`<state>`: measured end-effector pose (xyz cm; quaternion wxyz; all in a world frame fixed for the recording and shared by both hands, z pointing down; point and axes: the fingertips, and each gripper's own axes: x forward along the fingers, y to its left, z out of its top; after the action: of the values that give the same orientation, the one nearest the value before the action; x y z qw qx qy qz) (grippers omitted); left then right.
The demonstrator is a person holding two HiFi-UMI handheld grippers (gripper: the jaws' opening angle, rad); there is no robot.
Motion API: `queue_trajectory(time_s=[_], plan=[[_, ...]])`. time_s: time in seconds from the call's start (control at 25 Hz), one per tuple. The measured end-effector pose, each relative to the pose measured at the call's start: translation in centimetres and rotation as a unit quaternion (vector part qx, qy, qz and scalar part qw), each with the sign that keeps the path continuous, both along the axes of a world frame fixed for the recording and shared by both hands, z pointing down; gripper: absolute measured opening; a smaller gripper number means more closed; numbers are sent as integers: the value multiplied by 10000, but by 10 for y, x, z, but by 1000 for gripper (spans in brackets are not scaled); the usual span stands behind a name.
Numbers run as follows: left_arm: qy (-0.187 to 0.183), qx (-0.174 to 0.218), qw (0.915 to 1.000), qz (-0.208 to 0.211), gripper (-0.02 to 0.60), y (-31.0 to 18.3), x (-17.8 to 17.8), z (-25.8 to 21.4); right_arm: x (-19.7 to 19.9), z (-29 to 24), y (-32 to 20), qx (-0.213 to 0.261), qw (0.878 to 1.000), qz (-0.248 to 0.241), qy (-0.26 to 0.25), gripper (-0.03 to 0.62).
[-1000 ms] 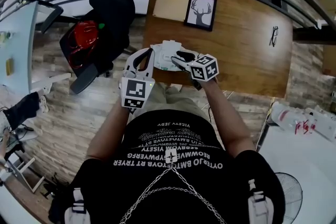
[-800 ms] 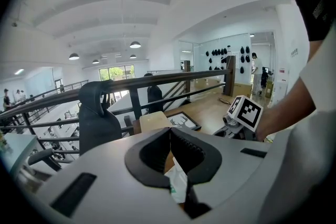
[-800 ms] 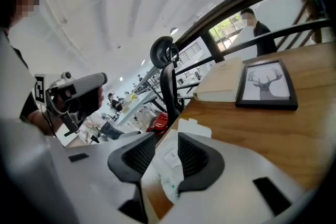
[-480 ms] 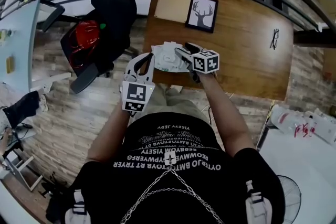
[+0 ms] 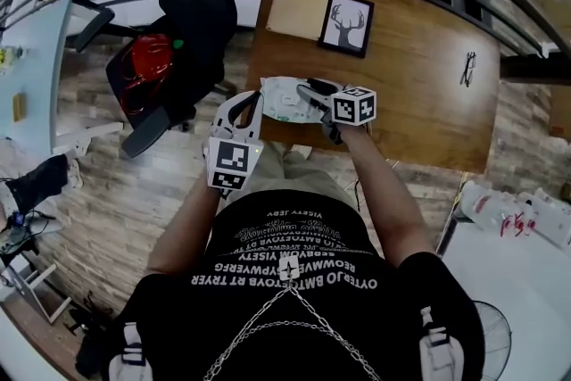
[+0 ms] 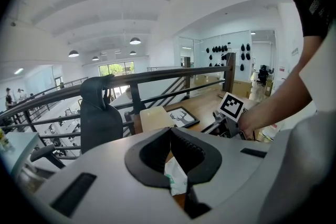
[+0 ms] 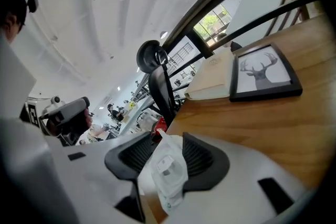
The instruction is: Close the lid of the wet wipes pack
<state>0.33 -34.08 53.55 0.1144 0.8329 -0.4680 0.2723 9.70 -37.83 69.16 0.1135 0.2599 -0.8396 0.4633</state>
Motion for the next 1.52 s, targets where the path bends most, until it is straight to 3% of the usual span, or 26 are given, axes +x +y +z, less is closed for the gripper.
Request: queue_trajectory(time_s=[0.4,0.52,0.72,0.84,1.04,1.28,1.52], plan=[[16,3,9999,106,28,2,5,0,-14,4,38,-114,9979,-611,-163,185],[8,-31,9999,120,28,6,5,3,-23,10,43,-100,9976,-689,8,182],[-7,-106,9998,137,28,14,4,11,-23,29,41,-45,9976,-384,578,62],[-1,-124,9998,134,28,18,2,12,-24,38,45,133,9935,-469,1029,43],[-12,-118,9999,96,28,22,-1,13,-27,50,49,653,9746,-828,1975,21],[-4,-79,9999,108,28,24,-1,10,-35,52,54,1384,9396,-1328,2833,17],[-21,203,9997,152,28,15,4,-15,-22,31,50,1278,9571,-974,2412,15]])
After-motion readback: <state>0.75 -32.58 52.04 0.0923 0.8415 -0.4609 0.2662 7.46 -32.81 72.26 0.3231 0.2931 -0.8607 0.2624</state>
